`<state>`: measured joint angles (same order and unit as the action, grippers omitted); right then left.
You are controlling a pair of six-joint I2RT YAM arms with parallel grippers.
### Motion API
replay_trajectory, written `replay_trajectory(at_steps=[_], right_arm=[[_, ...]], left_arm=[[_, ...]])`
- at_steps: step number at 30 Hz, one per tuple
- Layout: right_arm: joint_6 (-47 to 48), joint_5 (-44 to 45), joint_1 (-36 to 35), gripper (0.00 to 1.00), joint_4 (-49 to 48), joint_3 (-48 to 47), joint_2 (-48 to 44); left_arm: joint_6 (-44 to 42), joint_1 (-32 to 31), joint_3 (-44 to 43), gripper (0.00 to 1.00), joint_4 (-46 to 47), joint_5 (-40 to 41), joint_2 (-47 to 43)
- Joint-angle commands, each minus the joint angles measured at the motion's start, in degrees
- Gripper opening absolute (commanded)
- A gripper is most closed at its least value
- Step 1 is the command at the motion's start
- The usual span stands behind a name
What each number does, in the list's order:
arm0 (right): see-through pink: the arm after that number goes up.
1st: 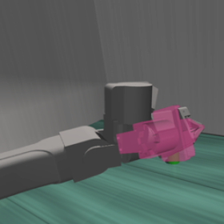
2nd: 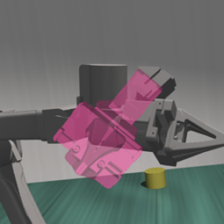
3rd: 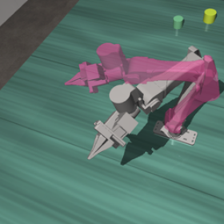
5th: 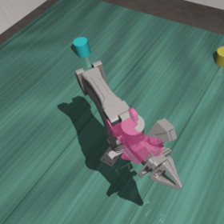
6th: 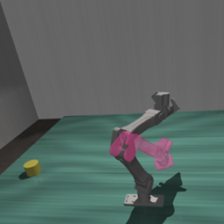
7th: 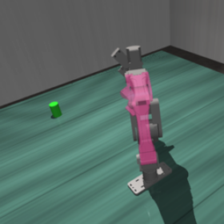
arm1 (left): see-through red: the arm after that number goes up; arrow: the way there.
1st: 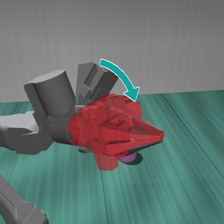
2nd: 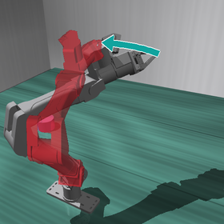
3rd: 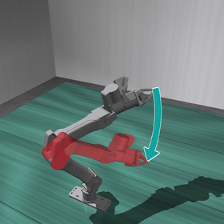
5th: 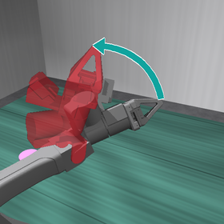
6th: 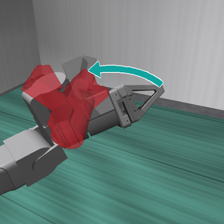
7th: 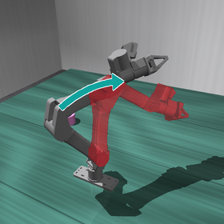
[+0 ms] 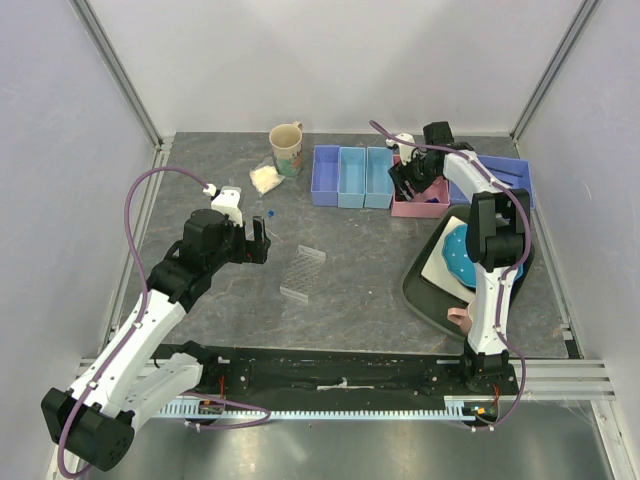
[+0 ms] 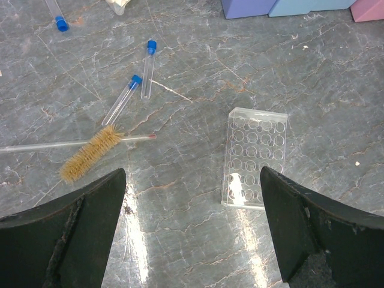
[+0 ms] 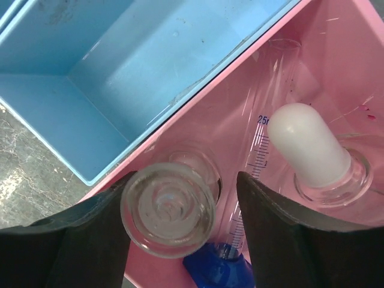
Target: Organize the chemistry lab equipment
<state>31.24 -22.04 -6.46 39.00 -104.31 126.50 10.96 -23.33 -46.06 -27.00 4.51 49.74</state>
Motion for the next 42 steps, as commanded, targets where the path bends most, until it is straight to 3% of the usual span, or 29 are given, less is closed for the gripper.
replay_trajectory(at_steps=[1, 10, 16, 20, 22, 26, 29, 31, 34, 38, 42], right_arm=[[-0.31, -1.07, 0.04, 0.74, 0.02, -2.12, -3.18], [-1.18, -0.63, 0.04, 0.81, -1.47, -1.16, -10.47], [-1.98, 1.21, 0.04, 0.87, -6.92, 6.3, -19.87], [-2.33, -1.77, 0.04, 0.91, -9.55, 14.72, -29.1], [-3.12, -4.4, 0.13, 0.97, -12.71, 18.69, -35.05], [-6.98, -5.55, 0.04, 0.98, -21.93, 32.4, -45.62], [-12.67, -3.2, 0.31, 0.98, -33.41, 41.07, -53.26], [-22.17, 0.75, 0.31, 0.98, -36.54, 45.58, -56.69], [-22.02, -7.37, 1.27, 0.98, -33.82, 48.04, -57.41], [-21.23, -20.11, 1.54, 0.98, -37.85, 54.73, -59.78], [-22.1, -24.79, 2.06, 0.98, -41.0, 58.34, -59.96]], left_arm=[[-1.73, -0.05, -0.08, 0.99, 1.08, 0.41, -0.34], [-1.56, -0.05, 0.01, 0.99, 1.08, 0.32, -1.04], [-1.38, -0.05, 0.1, 0.99, 0.99, 0.06, -1.13], [-1.03, -0.05, 0.1, 0.99, 1.08, -0.29, -0.96], [-0.85, -0.05, 0.01, 0.99, 1.08, -0.38, -0.69], [-0.59, -0.05, -0.08, 0.99, 0.99, -0.38, -0.08], [-0.41, 0.04, -0.17, 0.99, 0.9, 0.32, 0.71], [-0.33, 0.04, -0.17, 0.99, 1.08, 0.41, 1.59], [-0.5, 0.13, -0.69, 0.99, 0.99, 0.41, 3.86], [-0.33, 0.22, -2.97, 0.99, -0.93, 0.23, 9.21], [-1.55, 0.13, -5.61, 0.98, -3.84, 3.91, 14.77]])
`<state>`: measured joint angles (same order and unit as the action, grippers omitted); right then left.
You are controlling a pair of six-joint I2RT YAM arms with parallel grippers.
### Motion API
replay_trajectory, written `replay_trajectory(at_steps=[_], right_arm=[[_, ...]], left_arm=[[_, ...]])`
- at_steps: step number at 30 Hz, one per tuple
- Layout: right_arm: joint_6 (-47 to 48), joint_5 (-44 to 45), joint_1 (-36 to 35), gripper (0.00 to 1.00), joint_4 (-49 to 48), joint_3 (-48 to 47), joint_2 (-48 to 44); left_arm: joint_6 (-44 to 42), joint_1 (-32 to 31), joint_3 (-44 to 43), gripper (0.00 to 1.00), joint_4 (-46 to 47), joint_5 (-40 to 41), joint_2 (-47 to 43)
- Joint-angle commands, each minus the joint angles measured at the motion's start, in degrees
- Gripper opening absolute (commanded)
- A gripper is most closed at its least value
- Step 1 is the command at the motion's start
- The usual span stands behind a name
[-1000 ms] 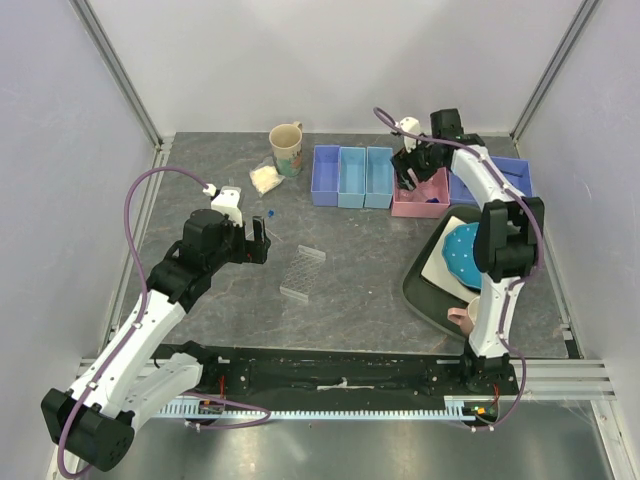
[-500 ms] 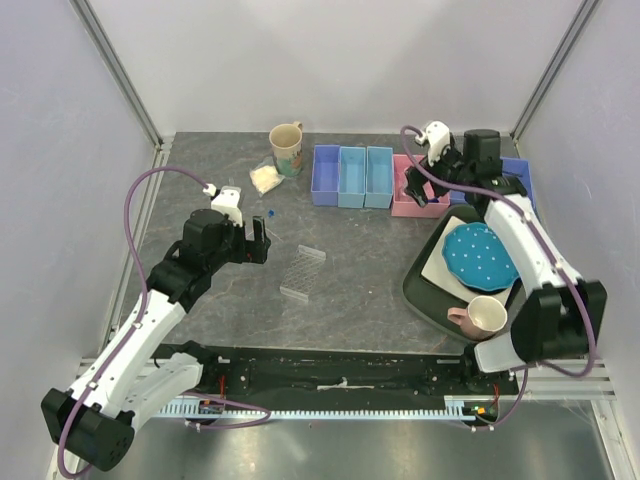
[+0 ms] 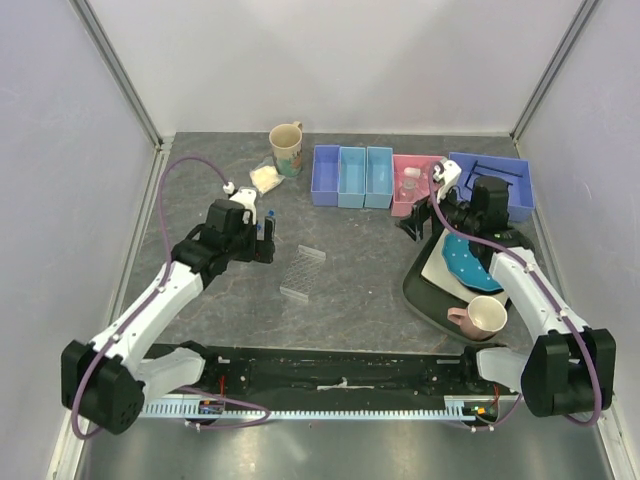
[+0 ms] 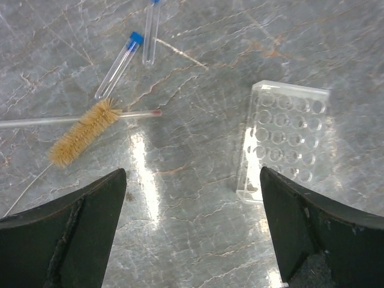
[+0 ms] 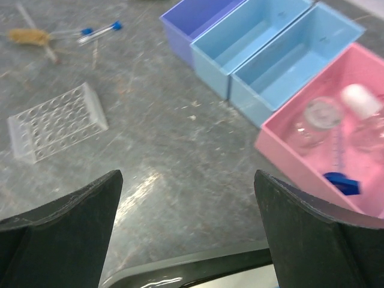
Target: Organize the chemistry lab equipment
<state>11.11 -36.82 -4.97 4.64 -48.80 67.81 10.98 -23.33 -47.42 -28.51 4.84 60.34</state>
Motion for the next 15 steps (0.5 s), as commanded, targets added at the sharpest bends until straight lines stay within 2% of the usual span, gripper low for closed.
replay_trajectory(at_steps=[1, 3, 4, 9, 12, 14, 15], right_arm=[[-3.54, -10.38, 1.1, 0.98, -7.97, 4.57, -1.45], [-3.38, -11.08, 1.45, 0.98, -9.31, 4.94, -1.11], [-2.94, -11.26, 1.54, 0.98, -8.61, 4.33, -0.93], [-2.85, -10.91, 1.63, 0.98, -7.2, 3.62, -1.37], [-2.94, -10.82, 1.72, 0.98, -6.75, 3.18, -1.45], [-2.94, -10.47, 1.63, 0.98, -6.58, 3.18, -1.45], [-2.85, -10.21, 1.81, 0.98, -6.58, 3.18, -1.63]], left_arm=[[-2.36, 0.22, -4.7, 0.97, -3.03, 6.29, 5.48], [-3.94, 0.22, -6.1, 0.96, -5.32, 10.52, 9.51], [-3.95, 0.13, -6.63, 0.95, -5.76, 15.32, 10.75], [-5.44, 0.22, -9.62, 0.93, -7.43, 24.4, 19.62], [-6.84, 0.22, -11.03, 0.9, -7.87, 27.32, 23.41], [-9.56, 0.22, -11.12, 0.84, -6.82, 26.89, 25.96], [-12.8, 0.13, -11.12, 0.84, -6.21, 27.76, 26.84]])
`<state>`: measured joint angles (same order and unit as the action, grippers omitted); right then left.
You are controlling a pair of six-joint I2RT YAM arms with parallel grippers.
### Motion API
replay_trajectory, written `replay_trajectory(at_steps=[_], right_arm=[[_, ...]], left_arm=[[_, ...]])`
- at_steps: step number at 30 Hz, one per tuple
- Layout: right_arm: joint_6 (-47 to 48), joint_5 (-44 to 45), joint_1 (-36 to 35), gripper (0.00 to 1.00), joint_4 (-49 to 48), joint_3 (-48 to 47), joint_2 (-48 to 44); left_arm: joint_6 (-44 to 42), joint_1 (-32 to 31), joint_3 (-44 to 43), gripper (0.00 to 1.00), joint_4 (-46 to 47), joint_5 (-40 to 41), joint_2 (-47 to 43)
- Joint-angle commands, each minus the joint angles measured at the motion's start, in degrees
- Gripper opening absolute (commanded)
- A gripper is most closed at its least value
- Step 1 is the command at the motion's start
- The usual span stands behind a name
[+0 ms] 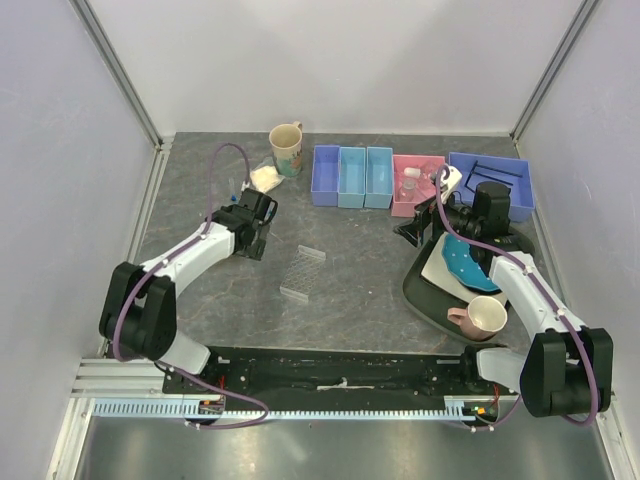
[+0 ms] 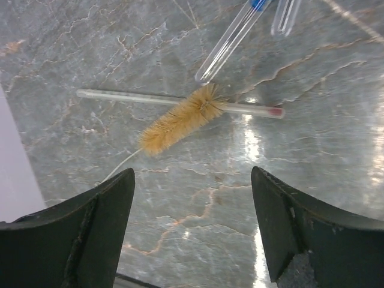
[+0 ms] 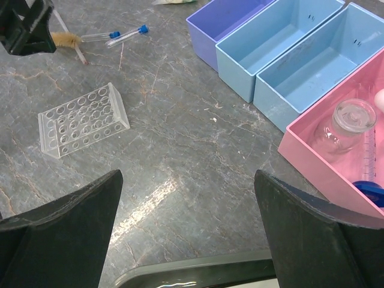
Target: Organize the chemistry lab equipment
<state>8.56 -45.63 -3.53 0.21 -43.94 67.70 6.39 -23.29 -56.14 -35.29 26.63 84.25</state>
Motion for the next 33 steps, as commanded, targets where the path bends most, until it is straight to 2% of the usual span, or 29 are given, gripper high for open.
replay_trajectory(at_steps=[1, 4, 6, 14, 20, 23, 26, 30, 33], right_arm=[[-0.3, -1.13, 0.28, 0.98, -2.05, -1.76, -1.52], [-0.38, -1.04, 0.28, 0.98, -1.97, -1.85, -1.61], [-0.3, -0.96, 0.19, 0.98, -1.97, -1.85, -1.7], [0.14, 0.01, 0.28, 0.98, -2.14, -1.5, -1.96], [0.32, 0.19, 0.28, 0.98, -2.23, -1.32, -1.7], [0.41, 0.45, 0.28, 0.98, -2.23, -1.32, -1.61], [0.41, 0.54, 0.28, 0.98, -2.23, -1.32, -1.52], [0.41, 0.54, 0.28, 0.98, -2.14, -1.41, -1.35], [0.49, 0.63, 0.28, 0.98, -2.05, -1.5, -1.17]], left_arm=[[-9.02, 0.09, -2.4, 0.84, 1.7, 6.76, 4.16], [-10.79, 0.09, -3.27, 0.84, 4.08, 5.9, 5.22], [-10.79, 0.17, -5.29, 0.84, 4.44, 1.87, 5.84], [-11.14, 0.96, -17.06, 0.7, -0.74, -8.43, 14.36], [-4.49, 7.37, -26.03, 0.67, -1.1, -18.62, 17.7], [0.0, 12.38, -29.37, 0.6, -1.01, -26.35, 19.37], [3.96, 17.39, -32.36, 0.58, -1.01, -35.48, 22.27], [7.23, 22.4, -37.98, 0.56, -3.11, -38.41, 27.97], [8.37, 23.2, -44.99, 0.54, -5.49, -38.06, 33.07]])
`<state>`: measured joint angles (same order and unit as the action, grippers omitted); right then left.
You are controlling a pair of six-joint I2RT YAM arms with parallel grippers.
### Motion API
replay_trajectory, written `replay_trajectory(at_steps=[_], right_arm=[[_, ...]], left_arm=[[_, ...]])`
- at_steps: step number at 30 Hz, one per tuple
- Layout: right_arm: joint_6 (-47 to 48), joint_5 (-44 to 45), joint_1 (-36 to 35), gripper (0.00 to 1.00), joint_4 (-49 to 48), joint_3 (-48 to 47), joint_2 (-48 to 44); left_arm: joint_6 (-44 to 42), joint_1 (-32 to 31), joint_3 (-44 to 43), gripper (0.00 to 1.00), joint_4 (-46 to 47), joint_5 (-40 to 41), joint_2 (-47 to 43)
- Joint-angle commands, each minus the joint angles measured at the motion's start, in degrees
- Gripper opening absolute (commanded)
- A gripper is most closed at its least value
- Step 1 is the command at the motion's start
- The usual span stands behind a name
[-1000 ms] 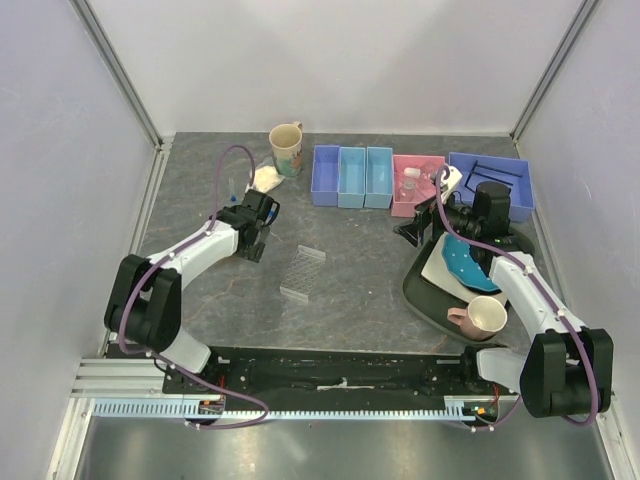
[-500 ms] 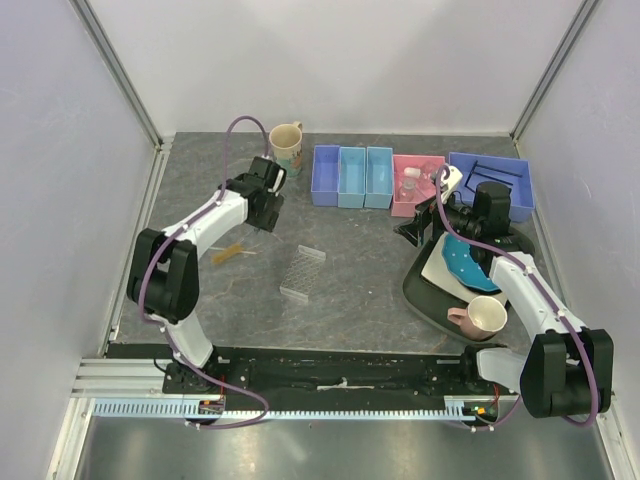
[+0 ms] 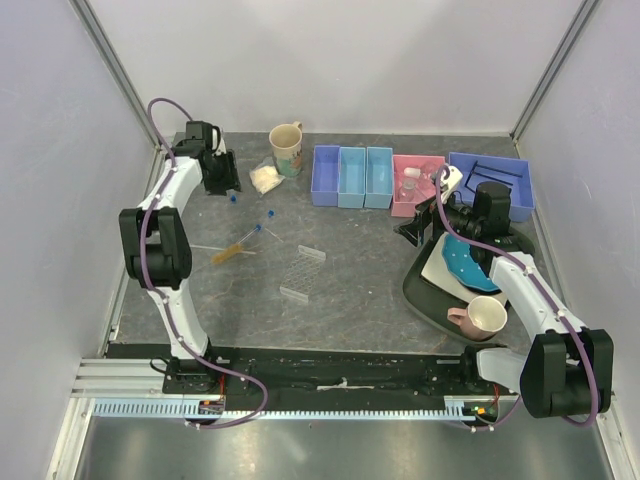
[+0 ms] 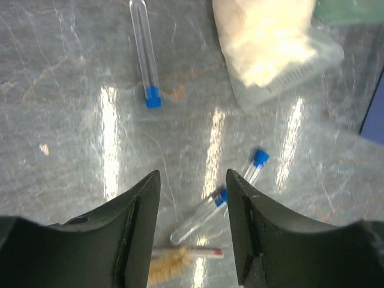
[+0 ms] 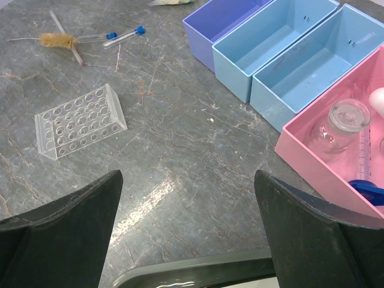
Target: Organize the chemistry lab equipment
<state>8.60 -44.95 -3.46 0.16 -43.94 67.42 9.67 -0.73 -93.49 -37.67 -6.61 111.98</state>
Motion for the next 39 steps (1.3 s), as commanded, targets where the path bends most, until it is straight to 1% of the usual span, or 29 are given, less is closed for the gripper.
replay_trajectory(at_steps=[1, 5, 7, 12, 16, 20, 23, 31, 37, 38, 39], right_arm=[[0.54, -0.05, 0.3, 0.98, -1.92, -1.5, -0.88], [0.98, 0.21, 0.3, 0.98, -1.57, -1.67, -0.45], [1.15, 0.39, 0.3, 0.98, -1.31, -1.85, -0.27], [1.59, 0.3, 0.21, 0.98, -0.34, -2.46, 0.35], [1.68, 0.21, 0.3, 0.98, -0.25, -2.55, 0.7], [2.03, 0.56, 0.3, 0.98, -0.25, -2.55, 0.96], [2.3, 0.74, 0.3, 0.98, -0.25, -2.55, 1.05], [2.91, 1.09, 0.3, 0.98, -0.25, -2.55, 1.4], [3.53, 1.71, 0.21, 0.98, 1.33, -2.73, 1.4], [3.62, 1.79, 0.3, 0.98, 1.33, -2.73, 1.4], [3.7, 1.79, 0.3, 0.98, 1.42, -2.73, 1.49]], left_arm=[[5.44, 0.64, -9.06, 0.54, -3.72, -4.12, 6.57], [6.23, 0.64, -15.39, 0.54, -7.14, -0.87, 13.5], [6.41, 0.64, -17.95, 0.53, -7.94, -0.33, 15.1], [5.36, 0.64, -18.39, 0.52, -7.6, 1.6, 16.86], [2.38, 0.64, -18.92, 0.5, -7.07, 2.04, 18.0], [1.05, 0.64, -19.8, 0.5, -7.15, 5.64, 19.32], [0.52, 0.64, -20.59, 0.5, -7.15, 6.44, 20.11], [-1.15, 0.64, -24.72, 0.5, -9.08, 8.46, 24.24], [-1.58, 0.64, -25.78, 0.45, -9.97, 8.37, 25.92], [-1.67, 0.64, -25.43, 0.42, -10.05, 8.54, 25.92], [-1.85, 0.64, -25.16, 0.41, -10.05, 8.72, 25.83]])
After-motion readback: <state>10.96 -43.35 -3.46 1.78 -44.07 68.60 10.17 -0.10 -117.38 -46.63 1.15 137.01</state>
